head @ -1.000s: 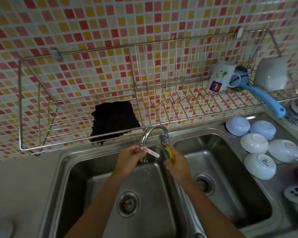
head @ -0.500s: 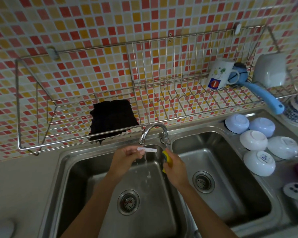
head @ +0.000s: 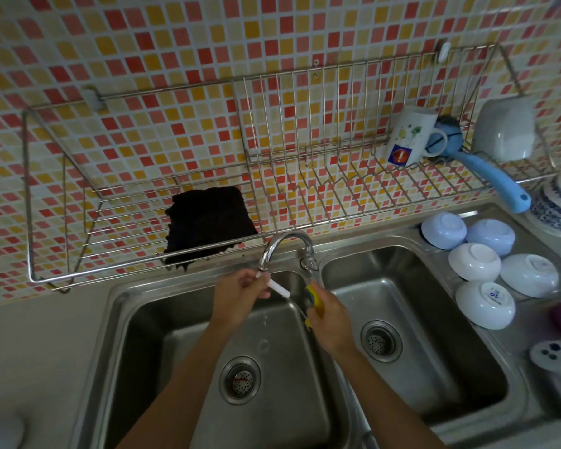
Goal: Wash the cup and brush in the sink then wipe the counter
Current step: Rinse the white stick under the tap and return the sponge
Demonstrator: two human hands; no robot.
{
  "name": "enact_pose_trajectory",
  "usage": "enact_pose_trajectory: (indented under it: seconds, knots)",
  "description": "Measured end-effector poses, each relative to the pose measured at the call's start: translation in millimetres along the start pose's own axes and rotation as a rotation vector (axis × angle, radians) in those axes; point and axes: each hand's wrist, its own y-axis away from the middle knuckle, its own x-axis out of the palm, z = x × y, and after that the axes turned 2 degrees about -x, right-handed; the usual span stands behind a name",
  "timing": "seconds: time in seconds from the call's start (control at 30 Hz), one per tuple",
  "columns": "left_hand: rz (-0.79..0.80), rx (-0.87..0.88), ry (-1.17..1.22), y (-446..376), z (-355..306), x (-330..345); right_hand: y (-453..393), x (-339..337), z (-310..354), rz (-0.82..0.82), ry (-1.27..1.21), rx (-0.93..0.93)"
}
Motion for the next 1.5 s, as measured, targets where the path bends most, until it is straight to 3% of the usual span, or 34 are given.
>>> enact_pose_trajectory:
  seconds: [0.33, 0.53, 0.77, 0.93, 1.1, 1.3, 1.5]
  knots:
    - [0.028, 0.209, -0.258, 0.1, 7.0, -5.8, 2.4, 2.1, 1.7, 0.006, -0.029, 0.020]
    - [0.007, 0.218, -0.299, 0.1, 9.6, -3.8, 2.5, 8.0, -5.2, -0.013, -0.014, 0.045]
    - [0.040, 0.277, -0.325, -1.4, 2.7, -0.2, 3.4, 4.7, -3.5, 0.010, -0.264, 0.298]
    - [0.063, 0.299, -0.320, -0.3, 3.1, -14.7, 0.8, 9.9, -4.6, 0.071, -0.303, 0.349]
    - [0.096, 0.354, -0.468, 9.9, 21.2, -27.6, -2.0, 21.8, 8.2, 0.141, -0.396, 0.391]
    - [-0.083, 0.325, -0.474, 27.3, 47.5, -46.3, -13.0, 35.5, 40.3, 0.283, -0.413, 0.348]
    - [-0.195, 0.176, -0.382, 40.5, 64.4, -64.4, -20.8, 35.6, 66.8, 0.397, -0.424, 0.163]
